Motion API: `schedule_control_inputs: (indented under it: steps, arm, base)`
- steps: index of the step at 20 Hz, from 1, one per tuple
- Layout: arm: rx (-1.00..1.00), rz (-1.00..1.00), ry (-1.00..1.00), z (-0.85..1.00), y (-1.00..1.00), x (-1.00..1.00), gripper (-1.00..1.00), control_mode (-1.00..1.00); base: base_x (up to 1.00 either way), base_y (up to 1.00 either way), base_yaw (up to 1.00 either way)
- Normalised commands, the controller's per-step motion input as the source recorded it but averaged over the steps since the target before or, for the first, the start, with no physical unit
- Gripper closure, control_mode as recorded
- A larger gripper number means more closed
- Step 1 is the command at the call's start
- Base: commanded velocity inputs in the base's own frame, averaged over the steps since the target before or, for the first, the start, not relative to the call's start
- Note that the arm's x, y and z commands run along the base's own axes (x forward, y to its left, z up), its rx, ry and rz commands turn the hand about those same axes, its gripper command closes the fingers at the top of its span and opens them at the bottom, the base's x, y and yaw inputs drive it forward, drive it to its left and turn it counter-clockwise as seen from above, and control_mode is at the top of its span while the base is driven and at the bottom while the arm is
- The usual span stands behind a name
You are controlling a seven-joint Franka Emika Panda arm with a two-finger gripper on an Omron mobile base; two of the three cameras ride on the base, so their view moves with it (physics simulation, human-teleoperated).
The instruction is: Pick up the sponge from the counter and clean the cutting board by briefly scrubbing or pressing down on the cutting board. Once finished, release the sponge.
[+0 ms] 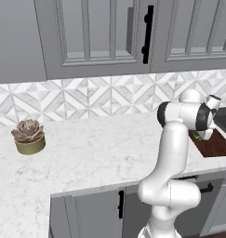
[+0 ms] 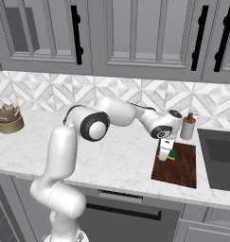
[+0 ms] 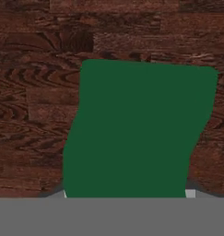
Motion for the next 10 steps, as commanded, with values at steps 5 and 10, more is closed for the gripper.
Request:
schedule_control_inputs:
  steps: [5,10]
  arm:
    - [-0.15,0.07,-0.2,-0.76,0.15,-0.76,1.0,-1.0]
    - [-0.02,-0.02,-0.05,-0.15,-0.24,-0.04,1.0,-1.0]
  base:
    - [0.0,0.0,0.0]
    - [0.0,0.0,0.0]
